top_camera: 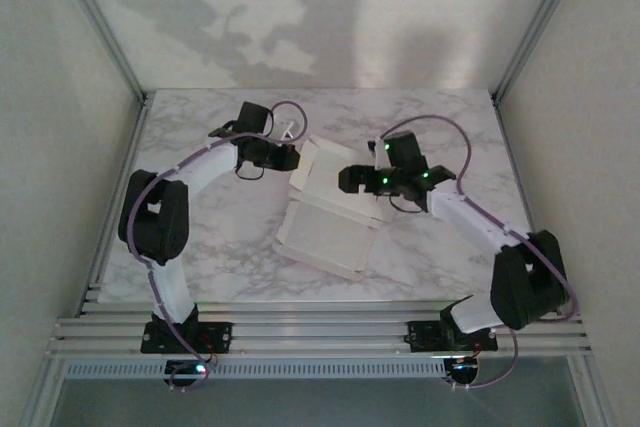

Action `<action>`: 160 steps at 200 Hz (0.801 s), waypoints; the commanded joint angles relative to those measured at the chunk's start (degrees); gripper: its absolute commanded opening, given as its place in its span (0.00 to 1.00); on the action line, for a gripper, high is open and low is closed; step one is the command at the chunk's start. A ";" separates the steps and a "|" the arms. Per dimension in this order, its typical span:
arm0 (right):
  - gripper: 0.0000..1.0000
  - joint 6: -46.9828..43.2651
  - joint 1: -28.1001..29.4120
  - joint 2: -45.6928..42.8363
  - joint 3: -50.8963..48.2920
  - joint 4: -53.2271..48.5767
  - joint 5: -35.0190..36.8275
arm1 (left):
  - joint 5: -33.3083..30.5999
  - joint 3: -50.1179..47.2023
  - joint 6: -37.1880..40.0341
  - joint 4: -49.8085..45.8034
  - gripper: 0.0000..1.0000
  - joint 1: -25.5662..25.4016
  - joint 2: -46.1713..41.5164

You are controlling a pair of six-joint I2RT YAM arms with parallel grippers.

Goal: Fold the paper box

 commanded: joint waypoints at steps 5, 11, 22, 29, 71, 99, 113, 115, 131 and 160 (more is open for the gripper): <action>0.95 -11.47 -1.04 -0.70 10.29 -15.11 3.28 | 3.23 2.40 8.95 -2.09 0.00 0.39 -1.77; 0.95 -12.94 -1.49 -0.26 12.00 -16.73 2.87 | 3.85 2.48 10.49 -2.04 0.00 0.33 -2.02; 0.92 -15.26 -2.43 0.43 14.77 -19.04 1.36 | 5.31 2.41 13.97 -2.13 0.00 0.33 -2.82; 0.91 -16.41 -3.13 0.84 16.33 -20.24 0.29 | 6.13 2.35 16.08 -2.57 0.00 0.31 -3.39; 0.85 -20.63 -9.43 2.99 20.34 -22.04 -10.26 | 10.59 2.27 24.06 -4.78 0.00 0.67 -5.90; 0.83 -23.20 -10.23 5.45 21.19 -22.67 -14.47 | 14.24 3.28 27.42 -8.33 0.00 0.73 -5.18; 0.82 -23.78 -10.28 6.71 20.85 -21.98 -14.80 | 15.31 3.48 28.33 -9.26 0.00 0.68 -4.98; 0.82 -23.83 -10.28 6.85 20.75 -21.92 -14.67 | 15.37 3.34 28.43 -9.34 0.00 0.69 -5.00; 0.80 -24.64 -10.32 8.02 20.23 -20.86 -13.62 | 16.12 2.91 29.00 -9.42 0.00 0.65 -5.37; 0.77 -25.71 -10.71 10.33 20.58 -20.30 -14.04 | 17.80 2.48 30.47 -10.03 0.00 0.64 -6.09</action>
